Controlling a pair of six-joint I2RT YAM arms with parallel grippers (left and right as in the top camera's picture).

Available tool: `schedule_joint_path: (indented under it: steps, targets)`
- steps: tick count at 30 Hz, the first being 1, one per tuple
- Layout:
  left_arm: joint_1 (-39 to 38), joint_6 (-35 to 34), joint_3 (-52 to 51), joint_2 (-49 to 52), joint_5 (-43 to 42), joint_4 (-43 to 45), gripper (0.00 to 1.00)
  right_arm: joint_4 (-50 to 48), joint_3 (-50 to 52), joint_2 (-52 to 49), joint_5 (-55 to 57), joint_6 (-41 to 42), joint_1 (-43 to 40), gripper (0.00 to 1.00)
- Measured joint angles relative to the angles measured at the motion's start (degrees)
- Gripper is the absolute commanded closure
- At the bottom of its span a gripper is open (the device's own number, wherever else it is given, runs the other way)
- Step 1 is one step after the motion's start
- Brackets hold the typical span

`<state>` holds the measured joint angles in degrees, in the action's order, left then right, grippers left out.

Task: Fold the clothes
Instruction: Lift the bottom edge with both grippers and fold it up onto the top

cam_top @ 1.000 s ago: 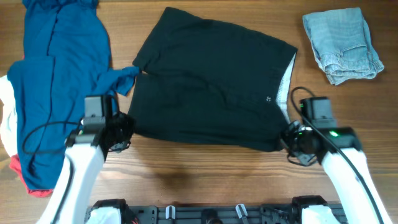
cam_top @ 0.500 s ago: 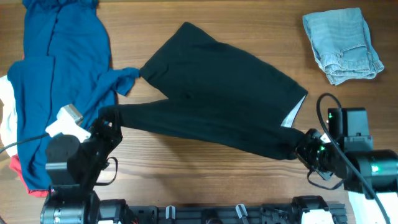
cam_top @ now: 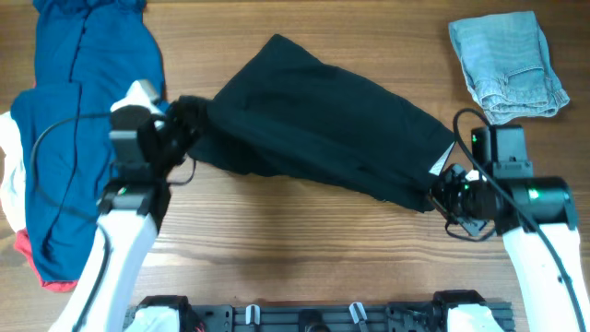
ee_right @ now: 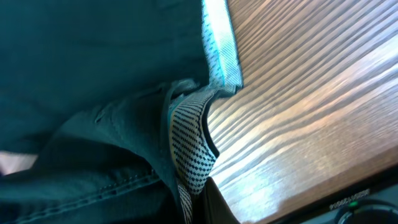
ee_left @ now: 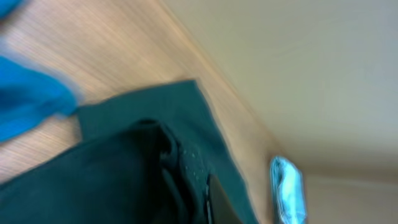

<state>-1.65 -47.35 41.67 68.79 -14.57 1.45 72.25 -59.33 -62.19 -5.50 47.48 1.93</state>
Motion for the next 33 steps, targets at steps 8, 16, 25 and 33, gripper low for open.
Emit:
schedule_joint_path:
  steps: [8,16,25,33]
  targets:
    - [-6.75,0.26,0.35,18.51,5.38,34.32,0.96,-13.25,0.02,-9.84,8.11,0.66,-0.13,0.96]
    - [-7.89,2.97,3.48,29.66,6.86,45.77,0.96,-22.64,0.02,-18.29,12.33,0.87,-0.11,0.96]
    - [-13.09,10.40,13.27,37.79,8.85,45.86,0.96,-28.24,0.02,-25.75,13.44,2.58,-5.60,0.96]
    - [-14.16,11.56,18.93,46.01,11.91,46.01,0.00,-35.82,0.02,-26.56,14.23,0.98,-8.63,0.00]
